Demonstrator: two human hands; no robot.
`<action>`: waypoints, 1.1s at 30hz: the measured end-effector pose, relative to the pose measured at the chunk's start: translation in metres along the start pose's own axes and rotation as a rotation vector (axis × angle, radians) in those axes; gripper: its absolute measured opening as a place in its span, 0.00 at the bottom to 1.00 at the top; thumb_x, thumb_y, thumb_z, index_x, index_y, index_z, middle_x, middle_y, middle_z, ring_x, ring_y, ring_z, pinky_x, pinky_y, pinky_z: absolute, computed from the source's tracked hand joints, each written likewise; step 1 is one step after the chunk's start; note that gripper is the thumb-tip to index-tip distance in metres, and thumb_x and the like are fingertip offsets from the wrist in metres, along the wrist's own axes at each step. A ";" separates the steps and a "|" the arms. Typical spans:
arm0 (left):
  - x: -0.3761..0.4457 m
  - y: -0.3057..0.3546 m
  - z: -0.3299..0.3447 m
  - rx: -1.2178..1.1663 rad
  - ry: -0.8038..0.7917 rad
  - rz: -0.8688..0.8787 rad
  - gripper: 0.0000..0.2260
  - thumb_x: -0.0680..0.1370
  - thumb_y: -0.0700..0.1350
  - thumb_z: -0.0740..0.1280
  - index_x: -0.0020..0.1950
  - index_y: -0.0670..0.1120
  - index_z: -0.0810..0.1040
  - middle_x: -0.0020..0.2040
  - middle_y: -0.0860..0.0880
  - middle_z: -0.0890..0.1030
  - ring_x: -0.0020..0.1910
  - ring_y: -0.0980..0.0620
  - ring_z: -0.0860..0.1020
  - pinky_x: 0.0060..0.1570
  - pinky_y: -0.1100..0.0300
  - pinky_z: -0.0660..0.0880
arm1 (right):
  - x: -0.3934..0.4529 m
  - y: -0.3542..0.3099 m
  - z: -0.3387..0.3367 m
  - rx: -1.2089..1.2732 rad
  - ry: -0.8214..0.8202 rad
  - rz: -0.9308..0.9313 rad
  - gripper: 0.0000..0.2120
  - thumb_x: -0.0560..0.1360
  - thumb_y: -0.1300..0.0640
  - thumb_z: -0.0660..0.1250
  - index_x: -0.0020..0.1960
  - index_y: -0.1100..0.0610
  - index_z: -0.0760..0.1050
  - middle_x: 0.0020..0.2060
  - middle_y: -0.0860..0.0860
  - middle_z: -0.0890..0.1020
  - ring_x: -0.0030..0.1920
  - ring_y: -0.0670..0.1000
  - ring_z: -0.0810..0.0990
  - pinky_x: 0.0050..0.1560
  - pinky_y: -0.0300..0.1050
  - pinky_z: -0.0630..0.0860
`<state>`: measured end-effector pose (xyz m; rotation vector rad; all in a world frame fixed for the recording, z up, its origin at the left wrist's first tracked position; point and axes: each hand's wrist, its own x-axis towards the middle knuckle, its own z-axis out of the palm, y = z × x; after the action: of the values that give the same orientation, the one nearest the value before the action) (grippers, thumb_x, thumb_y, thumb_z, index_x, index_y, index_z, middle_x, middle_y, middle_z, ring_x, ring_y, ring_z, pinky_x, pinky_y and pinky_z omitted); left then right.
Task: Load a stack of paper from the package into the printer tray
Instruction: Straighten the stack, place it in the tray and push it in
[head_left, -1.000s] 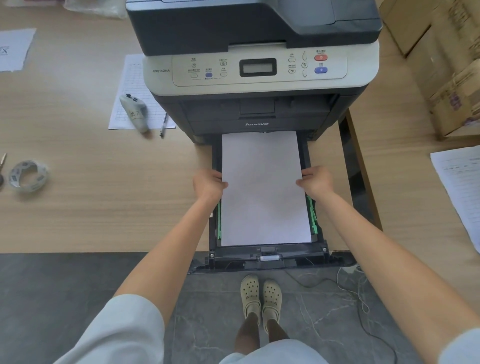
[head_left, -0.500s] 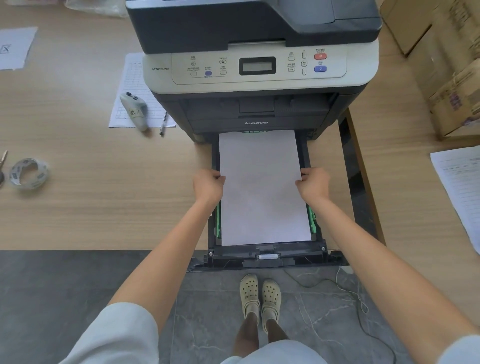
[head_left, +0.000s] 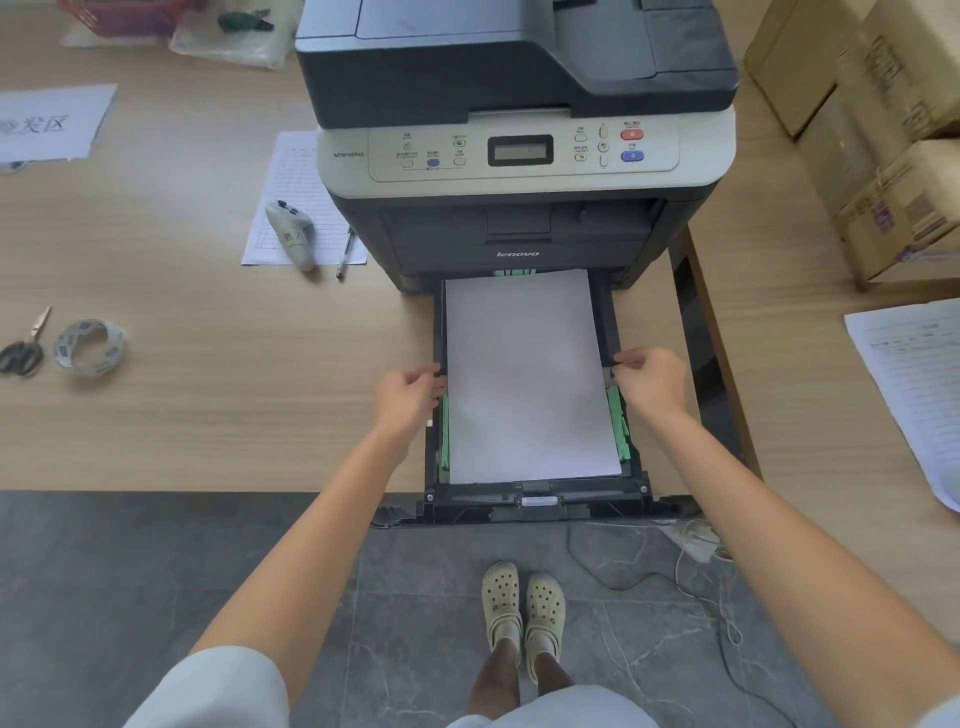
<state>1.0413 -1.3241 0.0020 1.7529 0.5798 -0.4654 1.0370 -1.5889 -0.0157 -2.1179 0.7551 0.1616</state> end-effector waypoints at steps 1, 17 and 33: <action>-0.005 -0.005 -0.001 -0.012 -0.005 0.003 0.16 0.78 0.36 0.57 0.64 0.41 0.73 0.61 0.40 0.78 0.59 0.47 0.77 0.63 0.54 0.72 | -0.004 0.002 -0.002 0.021 0.001 0.004 0.14 0.74 0.66 0.61 0.58 0.62 0.78 0.57 0.59 0.80 0.58 0.57 0.76 0.54 0.42 0.69; -0.059 -0.052 0.015 -0.026 -0.053 0.076 0.24 0.77 0.34 0.56 0.72 0.47 0.64 0.73 0.48 0.67 0.72 0.51 0.64 0.72 0.51 0.61 | -0.061 0.057 -0.001 0.237 -0.085 0.069 0.17 0.79 0.61 0.57 0.66 0.56 0.70 0.65 0.53 0.76 0.65 0.53 0.73 0.64 0.46 0.68; -0.054 -0.057 0.012 -0.269 -0.060 -0.029 0.23 0.78 0.33 0.54 0.72 0.45 0.64 0.73 0.49 0.66 0.72 0.51 0.63 0.72 0.54 0.60 | -0.063 0.061 0.013 0.386 -0.171 0.163 0.20 0.80 0.56 0.53 0.72 0.56 0.62 0.71 0.52 0.67 0.71 0.54 0.65 0.71 0.54 0.63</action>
<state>0.9641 -1.3319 -0.0132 1.4720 0.5969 -0.4375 0.9529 -1.5772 -0.0428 -1.6562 0.7867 0.2590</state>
